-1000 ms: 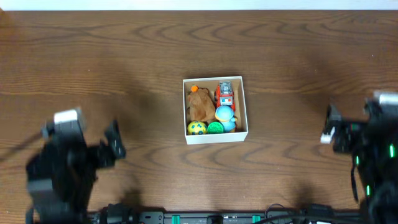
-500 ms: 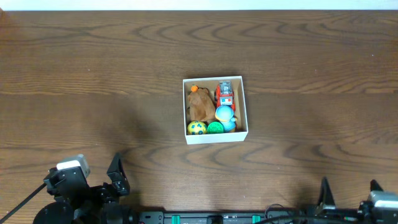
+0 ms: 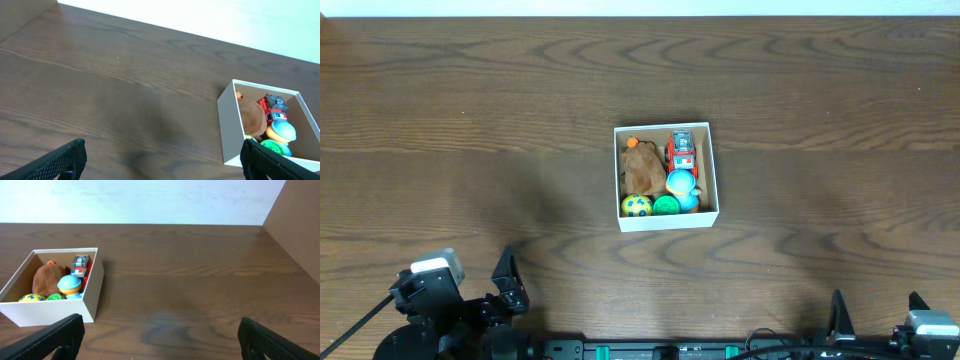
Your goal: Pack container
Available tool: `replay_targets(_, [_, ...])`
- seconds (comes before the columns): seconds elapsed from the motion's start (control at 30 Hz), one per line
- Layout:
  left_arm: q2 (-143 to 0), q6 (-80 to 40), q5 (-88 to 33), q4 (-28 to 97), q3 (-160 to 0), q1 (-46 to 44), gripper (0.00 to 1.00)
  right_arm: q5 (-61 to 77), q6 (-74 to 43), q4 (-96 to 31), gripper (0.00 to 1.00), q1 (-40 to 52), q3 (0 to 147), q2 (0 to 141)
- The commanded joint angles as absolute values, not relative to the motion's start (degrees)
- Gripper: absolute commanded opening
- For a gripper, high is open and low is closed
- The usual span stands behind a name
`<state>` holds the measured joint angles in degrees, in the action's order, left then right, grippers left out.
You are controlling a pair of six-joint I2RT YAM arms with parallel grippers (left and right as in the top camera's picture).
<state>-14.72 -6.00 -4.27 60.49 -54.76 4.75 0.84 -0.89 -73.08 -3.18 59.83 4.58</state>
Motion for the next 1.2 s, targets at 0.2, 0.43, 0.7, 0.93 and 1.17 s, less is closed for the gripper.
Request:
replay_targets(0.2, [-14.46, -6.28, -3.88, 60.69, -54.48, 4.69, 0.98, 0.89, -1.67, -73.19, 0.99, -2.59, 59.59, 4.4])
replay_targets(0.43, [-14.46, -6.28, -3.86, 60.69, -54.48, 4.69, 0.98, 0.82, -1.65, -73.47, 0.99, -2.59, 59.59, 4.4])
replay_targets(0.7, [-14.46, -6.28, -3.88, 60.69, -54.48, 4.69, 0.98, 2.2, -1.65, -70.74, 0.99, -2.59, 56.34, 4.34])
replay_targets(0.93, [-14.46, -6.28, -3.88, 60.69, -54.48, 4.69, 0.98, 8.54, -1.63, -50.94, 0.99, -2.59, 43.97, 3.6])
replay_targets(1.17, [-14.46, -6.28, -3.88, 60.66, -54.48, 4.69, 0.98, 13.85, -1.65, -22.57, 0.99, -2.59, 25.67, 3.46])
